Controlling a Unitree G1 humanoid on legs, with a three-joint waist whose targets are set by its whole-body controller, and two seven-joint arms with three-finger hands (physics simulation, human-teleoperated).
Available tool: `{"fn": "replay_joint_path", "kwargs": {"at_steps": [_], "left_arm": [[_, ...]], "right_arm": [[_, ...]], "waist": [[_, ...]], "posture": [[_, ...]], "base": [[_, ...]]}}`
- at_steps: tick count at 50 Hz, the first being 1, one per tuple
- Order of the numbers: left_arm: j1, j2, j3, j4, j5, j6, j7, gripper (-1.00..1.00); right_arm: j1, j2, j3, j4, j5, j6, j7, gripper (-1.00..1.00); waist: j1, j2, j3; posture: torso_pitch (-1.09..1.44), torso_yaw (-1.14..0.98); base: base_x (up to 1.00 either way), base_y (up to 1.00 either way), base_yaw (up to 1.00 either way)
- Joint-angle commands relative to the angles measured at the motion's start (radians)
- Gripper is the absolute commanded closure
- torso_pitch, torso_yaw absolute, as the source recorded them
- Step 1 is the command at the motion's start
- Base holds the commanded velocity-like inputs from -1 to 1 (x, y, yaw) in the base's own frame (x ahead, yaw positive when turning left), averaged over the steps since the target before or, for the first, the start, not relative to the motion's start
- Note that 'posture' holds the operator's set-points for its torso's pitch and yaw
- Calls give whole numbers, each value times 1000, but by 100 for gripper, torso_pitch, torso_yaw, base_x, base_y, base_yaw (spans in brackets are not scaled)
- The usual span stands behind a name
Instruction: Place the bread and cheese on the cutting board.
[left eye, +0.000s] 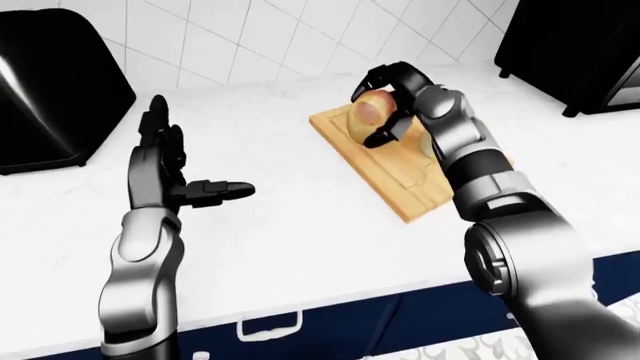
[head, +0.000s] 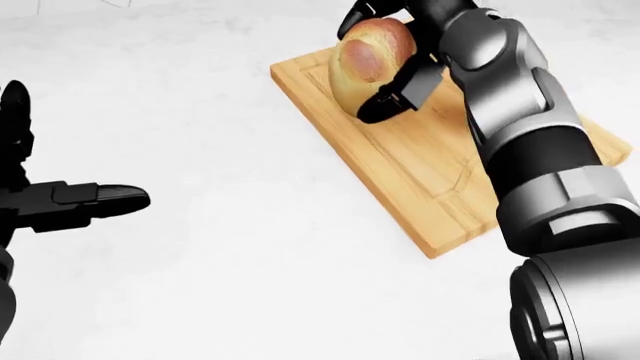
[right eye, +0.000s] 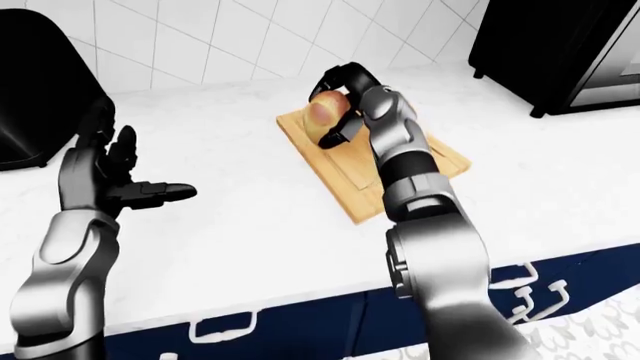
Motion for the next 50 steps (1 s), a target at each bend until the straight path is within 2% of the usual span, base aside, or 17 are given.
{"fn": "replay_joint_path", "kwargs": {"at_steps": [1, 5, 7, 11, 17, 23, 24, 25, 26, 28, 29, 40, 45, 50], "left_arm": [[-24, 12, 10, -38, 0, -27, 1, -100], [-22, 12, 11, -40, -1, -24, -1, -100], [-23, 12, 11, -40, 0, -21, -1, -100], [-27, 11, 9, -45, -3, -15, -1, -100], [-42, 11, 1, -45, 0, -4, 2, -100], [-44, 13, 5, -47, -1, -1, 2, -100], [-42, 13, 4, -46, 0, -3, 2, -100], [-41, 12, 4, -47, 0, -3, 2, -100], [-40, 13, 4, -47, 0, -3, 1, -100], [-40, 13, 7, -49, -2, -2, 1, -100], [-38, 14, 8, -49, -2, -3, 1, -100], [-36, 20, 18, -48, -10, -4, 2, -100], [-36, 21, 17, -48, -10, -4, 3, -100], [-34, 27, 23, -53, -11, -1, 1, -100]], "right_arm": [[-41, -10, -5, -37, 1, -19, -9, 58], [-30, -17, -3, -38, -9, -16, -5, 54], [-26, -19, -2, -41, -19, -9, -2, 44], [-23, -24, 1, -43, -36, 0, 0, 36], [-25, -25, -2, -47, -47, 1, 6, 11], [-26, -24, -2, -47, -51, 2, 9, -38], [-29, -24, -4, -48, -50, 3, 9, -38], [-27, -25, -2, -49, -52, 3, 10, -52], [-26, -25, -2, -51, -52, 3, 11, -54], [-26, -26, -4, -58, -52, 10, 13, -78], [-25, -27, -5, -62, -51, 12, 12, -100], [-30, -37, -7, -118, -53, 45, 33, -100], [-13, -57, -14, -281, -63, 131, 88, -100], [36, -81, -22, -550, -99, 272, 187, -100]], "waist": [[1, 2, -27], [2, 1, -27], [3, 1, -27], [3, 1, -27], [4, 0, -27], [3, 0, -28], [3, 0, -28], [3, 0, -28], [3, 0, -28], [3, 0, -28], [3, 0, -28], [4, 0, -28], [6, -2, -25], [8, -5, -20]], "posture": [[0, 0], [0, 0], [0, 0], [0, 0], [0, 0], [0, 0], [0, 0], [0, 0], [0, 0], [0, 0], [0, 0], [0, 0], [0, 0], [0, 0]], "base": [[0, 0, 0], [0, 0, 0], [0, 0, 0], [0, 0, 0], [0, 0, 0], [0, 0, 0], [0, 0, 0], [0, 0, 0], [0, 0, 0], [0, 0, 0], [0, 0, 0], [0, 0, 0], [0, 0, 0], [0, 0, 0]]}}
